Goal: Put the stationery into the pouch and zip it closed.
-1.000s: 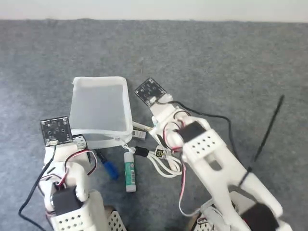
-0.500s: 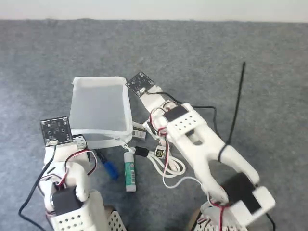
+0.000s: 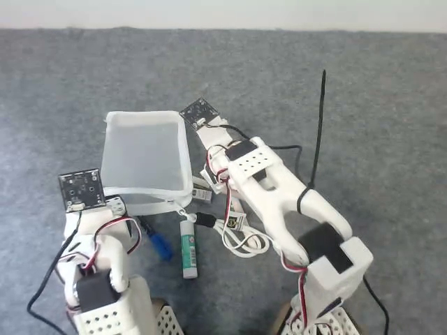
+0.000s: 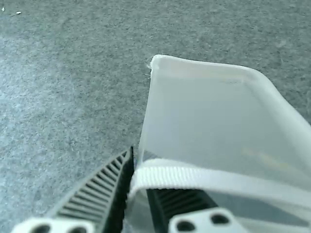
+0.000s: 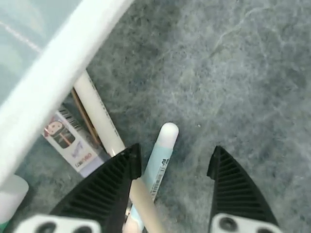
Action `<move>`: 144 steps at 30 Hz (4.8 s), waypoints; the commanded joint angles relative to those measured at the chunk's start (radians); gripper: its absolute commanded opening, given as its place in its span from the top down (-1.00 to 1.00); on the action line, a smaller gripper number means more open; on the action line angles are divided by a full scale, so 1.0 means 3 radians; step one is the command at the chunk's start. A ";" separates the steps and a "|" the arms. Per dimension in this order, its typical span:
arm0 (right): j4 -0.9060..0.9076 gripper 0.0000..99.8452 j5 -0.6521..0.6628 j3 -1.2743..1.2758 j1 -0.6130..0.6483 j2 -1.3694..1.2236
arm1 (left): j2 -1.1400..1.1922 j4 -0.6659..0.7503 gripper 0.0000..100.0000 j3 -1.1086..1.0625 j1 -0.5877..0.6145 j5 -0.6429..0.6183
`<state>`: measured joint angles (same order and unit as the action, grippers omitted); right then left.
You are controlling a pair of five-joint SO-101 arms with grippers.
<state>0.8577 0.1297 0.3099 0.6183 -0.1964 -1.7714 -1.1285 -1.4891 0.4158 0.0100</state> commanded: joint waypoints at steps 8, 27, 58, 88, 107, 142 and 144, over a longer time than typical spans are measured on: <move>0.0038 0.58 -0.0046 -0.0194 -0.0028 -0.0049 | -0.0010 0.0046 0.98 0.0274 0.0020 -0.0046; 0.0090 0.85 -0.0026 -0.0317 -0.0038 -0.0401 | -0.0010 0.0046 0.98 0.0258 0.0020 -0.0036; 0.1210 0.99 -0.0031 -0.0690 -0.0534 -0.0023 | -0.0010 0.0051 0.98 0.0258 0.0128 -0.0031; 0.0990 0.78 -0.0026 -0.0890 -0.0432 -0.0683 | -0.0010 0.0051 0.98 0.0258 0.0133 -0.0031; 0.1220 0.99 -0.0097 -0.0506 -0.0509 0.0238 | -0.0010 0.0051 0.98 0.0253 0.0143 -0.0031; 0.0509 0.99 -0.0133 0.0353 -0.0529 0.0939 | 0.0020 -0.0430 0.98 0.1818 -0.0271 -0.0031; 0.0437 0.99 -0.0128 0.0399 -0.0534 0.0949 | 0.0020 -0.0465 0.98 0.1905 -0.0271 -0.0026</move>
<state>1.0326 0.0959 0.4173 0.4757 0.0123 -1.7822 -1.2651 -1.0088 0.3422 0.0100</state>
